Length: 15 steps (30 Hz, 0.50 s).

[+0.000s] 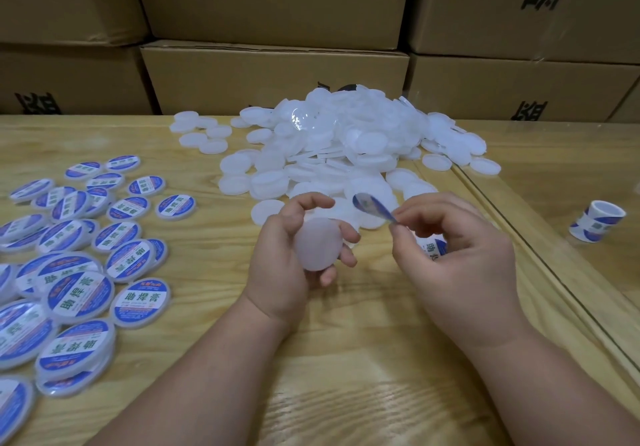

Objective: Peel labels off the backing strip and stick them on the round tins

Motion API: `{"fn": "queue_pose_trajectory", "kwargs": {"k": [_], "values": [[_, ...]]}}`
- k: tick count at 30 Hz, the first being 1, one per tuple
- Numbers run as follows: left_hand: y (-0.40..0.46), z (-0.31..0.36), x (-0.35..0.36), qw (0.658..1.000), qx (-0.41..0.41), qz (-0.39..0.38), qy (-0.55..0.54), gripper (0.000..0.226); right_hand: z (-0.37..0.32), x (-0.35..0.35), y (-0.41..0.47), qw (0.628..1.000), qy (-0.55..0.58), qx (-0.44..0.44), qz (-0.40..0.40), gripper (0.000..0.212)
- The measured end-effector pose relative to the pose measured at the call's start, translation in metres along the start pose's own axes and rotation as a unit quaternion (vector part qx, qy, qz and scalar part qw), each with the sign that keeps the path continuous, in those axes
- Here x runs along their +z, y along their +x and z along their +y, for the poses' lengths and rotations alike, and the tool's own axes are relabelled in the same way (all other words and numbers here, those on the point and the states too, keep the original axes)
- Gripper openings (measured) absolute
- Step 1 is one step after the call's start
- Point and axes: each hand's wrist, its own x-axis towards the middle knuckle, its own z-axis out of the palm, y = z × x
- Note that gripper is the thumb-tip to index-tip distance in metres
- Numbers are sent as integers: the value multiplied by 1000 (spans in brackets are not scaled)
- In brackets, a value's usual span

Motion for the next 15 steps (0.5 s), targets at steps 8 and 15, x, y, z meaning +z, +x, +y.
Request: {"fn": "queue_pose_trajectory", "kwargs": {"k": [8, 15], "values": [[6, -2, 4, 989, -91, 2, -117, 26, -16, 10, -3, 931, 281, 226, -57, 25], [9, -2, -1, 979, -112, -42, -166, 35, -9, 22, -9, 921, 239, 287, -112, 30]]}}
